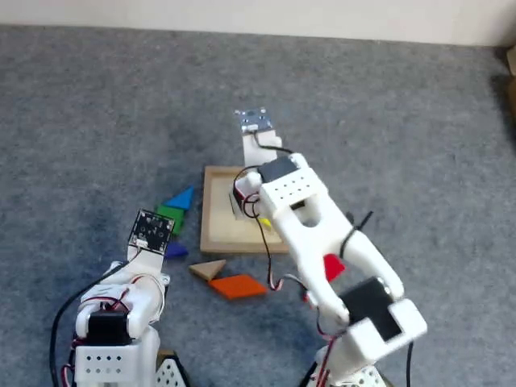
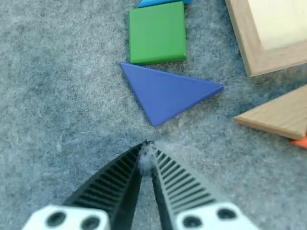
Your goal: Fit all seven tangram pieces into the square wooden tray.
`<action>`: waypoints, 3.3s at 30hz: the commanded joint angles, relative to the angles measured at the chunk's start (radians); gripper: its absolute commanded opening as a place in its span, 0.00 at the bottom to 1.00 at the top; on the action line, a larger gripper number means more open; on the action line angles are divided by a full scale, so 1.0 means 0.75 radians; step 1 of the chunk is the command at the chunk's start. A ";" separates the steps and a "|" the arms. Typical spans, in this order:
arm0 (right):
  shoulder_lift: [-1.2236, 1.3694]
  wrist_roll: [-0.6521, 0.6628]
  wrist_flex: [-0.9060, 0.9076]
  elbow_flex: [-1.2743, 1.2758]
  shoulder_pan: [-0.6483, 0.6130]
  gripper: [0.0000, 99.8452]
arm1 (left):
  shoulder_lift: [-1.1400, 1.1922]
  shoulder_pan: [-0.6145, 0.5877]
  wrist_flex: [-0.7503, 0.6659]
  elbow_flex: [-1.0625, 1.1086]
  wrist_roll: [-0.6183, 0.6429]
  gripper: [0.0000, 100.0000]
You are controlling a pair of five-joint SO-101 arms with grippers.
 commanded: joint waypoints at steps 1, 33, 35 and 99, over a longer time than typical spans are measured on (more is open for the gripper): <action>0.044 -0.072 -0.087 -0.091 -0.011 0.16 | -0.003 -0.011 0.008 0.026 0.008 0.01; 0.060 -0.100 0.036 -0.161 0.034 0.29 | -0.003 -0.011 0.008 0.026 0.008 0.01; 0.058 -0.004 0.052 -0.185 0.030 0.26 | -0.003 -0.011 0.008 0.026 0.008 0.01; -0.723 0.192 0.240 0.662 0.306 0.35 | -0.003 -0.011 0.008 0.026 0.008 0.01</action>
